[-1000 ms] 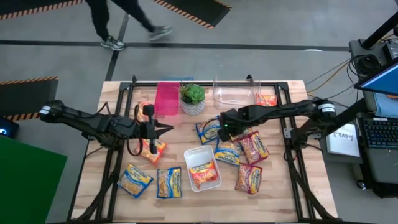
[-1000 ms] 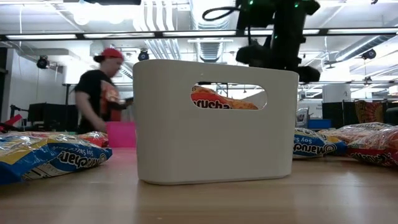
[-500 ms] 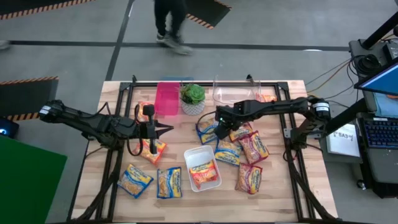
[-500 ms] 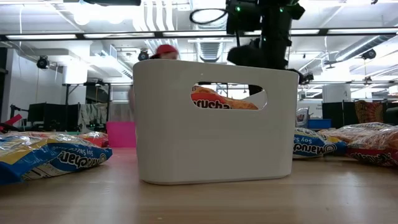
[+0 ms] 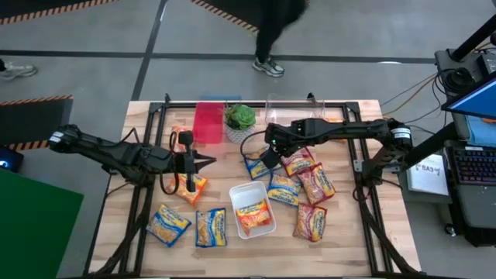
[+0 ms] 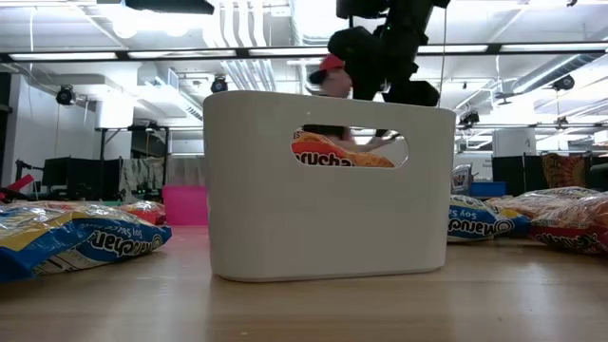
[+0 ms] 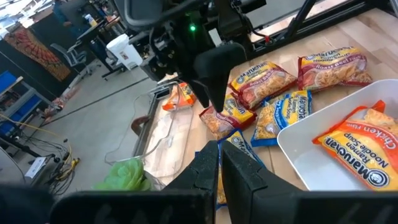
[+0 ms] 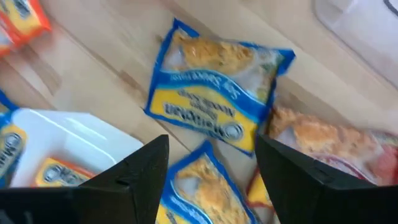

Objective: Sort Maruchan noodles
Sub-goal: Put the top red noodle pack into the transparent bin

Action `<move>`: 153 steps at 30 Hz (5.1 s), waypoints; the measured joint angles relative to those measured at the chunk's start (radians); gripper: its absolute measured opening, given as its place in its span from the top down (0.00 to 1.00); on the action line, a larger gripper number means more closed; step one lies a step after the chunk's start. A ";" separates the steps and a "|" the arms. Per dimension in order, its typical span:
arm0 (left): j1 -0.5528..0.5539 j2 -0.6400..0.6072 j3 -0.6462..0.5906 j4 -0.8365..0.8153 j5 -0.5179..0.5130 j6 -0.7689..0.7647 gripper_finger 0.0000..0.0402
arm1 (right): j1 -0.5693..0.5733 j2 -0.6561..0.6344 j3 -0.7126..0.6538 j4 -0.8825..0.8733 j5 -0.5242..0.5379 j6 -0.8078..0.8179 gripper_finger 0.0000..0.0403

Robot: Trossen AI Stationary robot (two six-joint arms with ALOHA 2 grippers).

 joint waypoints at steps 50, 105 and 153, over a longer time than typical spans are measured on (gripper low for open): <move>-0.020 0.210 0.075 -0.460 0.367 -0.747 1.00 | 0.193 0.085 -0.041 -0.157 0.176 0.114 0.44; -0.029 0.197 0.097 -0.404 0.288 -0.545 1.00 | 0.195 0.084 -0.176 -0.042 0.280 0.133 0.95; -0.019 -0.447 -0.174 -0.119 0.059 -0.017 1.00 | -0.397 0.117 0.250 -0.239 0.373 -0.064 0.96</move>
